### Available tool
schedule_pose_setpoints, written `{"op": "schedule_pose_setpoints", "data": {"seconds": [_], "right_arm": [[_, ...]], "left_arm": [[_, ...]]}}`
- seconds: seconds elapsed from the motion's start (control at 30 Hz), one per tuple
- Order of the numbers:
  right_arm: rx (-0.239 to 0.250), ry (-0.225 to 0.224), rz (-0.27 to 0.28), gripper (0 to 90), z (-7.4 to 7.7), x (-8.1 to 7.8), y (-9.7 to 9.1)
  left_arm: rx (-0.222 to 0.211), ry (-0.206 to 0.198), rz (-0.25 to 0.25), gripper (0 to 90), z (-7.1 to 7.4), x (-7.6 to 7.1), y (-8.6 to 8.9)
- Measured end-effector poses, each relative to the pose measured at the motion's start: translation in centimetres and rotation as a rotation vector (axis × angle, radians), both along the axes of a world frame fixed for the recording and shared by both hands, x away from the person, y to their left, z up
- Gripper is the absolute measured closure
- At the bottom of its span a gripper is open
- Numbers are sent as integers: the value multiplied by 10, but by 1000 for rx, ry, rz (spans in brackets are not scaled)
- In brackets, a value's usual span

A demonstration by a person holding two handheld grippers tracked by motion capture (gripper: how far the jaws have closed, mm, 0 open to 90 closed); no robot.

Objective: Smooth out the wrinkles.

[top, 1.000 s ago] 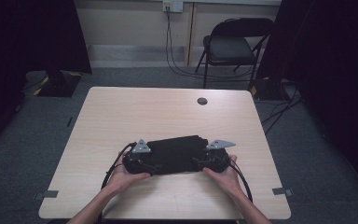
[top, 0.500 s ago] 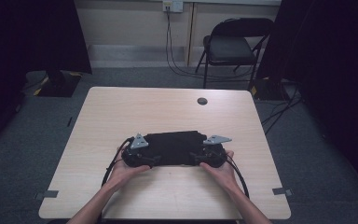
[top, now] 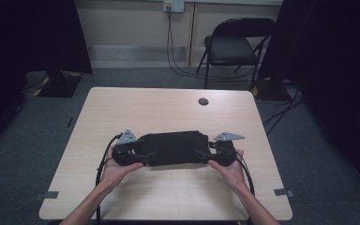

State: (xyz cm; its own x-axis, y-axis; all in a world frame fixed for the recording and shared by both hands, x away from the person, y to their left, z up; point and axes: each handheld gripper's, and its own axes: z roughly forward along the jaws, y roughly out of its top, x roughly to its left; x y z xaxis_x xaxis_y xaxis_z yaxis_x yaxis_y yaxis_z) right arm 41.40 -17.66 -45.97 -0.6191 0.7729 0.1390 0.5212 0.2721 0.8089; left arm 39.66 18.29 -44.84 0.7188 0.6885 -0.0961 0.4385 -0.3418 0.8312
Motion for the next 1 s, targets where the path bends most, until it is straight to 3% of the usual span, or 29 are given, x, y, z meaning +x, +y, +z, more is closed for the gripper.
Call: {"op": "schedule_pose_setpoints", "data": {"seconds": [0.1, 0.2, 0.3, 0.4, 0.43, 0.47, 0.57, 0.6, 0.63, 0.67, 0.73, 0.83, 0.87, 0.9, 0.93, 1.0], "right_arm": [[-4, -5, -30, 256, 10, -3, -10], [39, -7, -81, 242, 20, -12, -30], [57, -14, -97, 238, 24, -18, -39], [66, -22, -122, 229, 27, -28, -55], [43, -12, -134, 204, 26, -32, -64], [43, -12, -134, 204, 26, -32, -64], [17, 5, -170, 195, 22, -40, -79], [-2, 11, -196, 188, 18, -44, -92], [-2, 11, -196, 188, 18, -44, -92], [-31, 30, -237, 177, 11, -46, -105], [-22, 47, -272, 175, 2, -46, -115], [-55, 78, -302, 157, -8, -45, -124], [-99, 104, -318, 159, -15, -44, -131], [-99, 104, -318, 159, -15, -44, -131], [-90, 112, -339, 172, -19, -43, -138], [-101, 124, -346, 175, -23, -43, -140]], "left_arm": [[-13, 16, 26, 272, 1, -6, 13], [-9, 22, 82, 272, 5, -13, 37], [3, 18, 103, 273, 6, -17, 50], [33, 36, 123, 303, 3, -21, 67], [86, 40, 135, 309, 0, -23, 75], [86, 40, 135, 304, 0, -23, 75], [107, 71, 179, 304, -6, -23, 88], [107, 92, 225, 304, -11, -22, 96], [107, 92, 225, 306, -11, -22, 96], [98, 113, 234, 312, -14, -19, 101], [110, 131, 249, 323, -19, -16, 105], [136, 136, 267, 321, -22, -15, 108], [157, 155, 268, 315, -26, -15, 108], [157, 155, 268, 306, -26, -15, 108], [190, 192, 270, 304, -30, -15, 105], [201, 164, 262, 304, -30, -16, 101]]}}
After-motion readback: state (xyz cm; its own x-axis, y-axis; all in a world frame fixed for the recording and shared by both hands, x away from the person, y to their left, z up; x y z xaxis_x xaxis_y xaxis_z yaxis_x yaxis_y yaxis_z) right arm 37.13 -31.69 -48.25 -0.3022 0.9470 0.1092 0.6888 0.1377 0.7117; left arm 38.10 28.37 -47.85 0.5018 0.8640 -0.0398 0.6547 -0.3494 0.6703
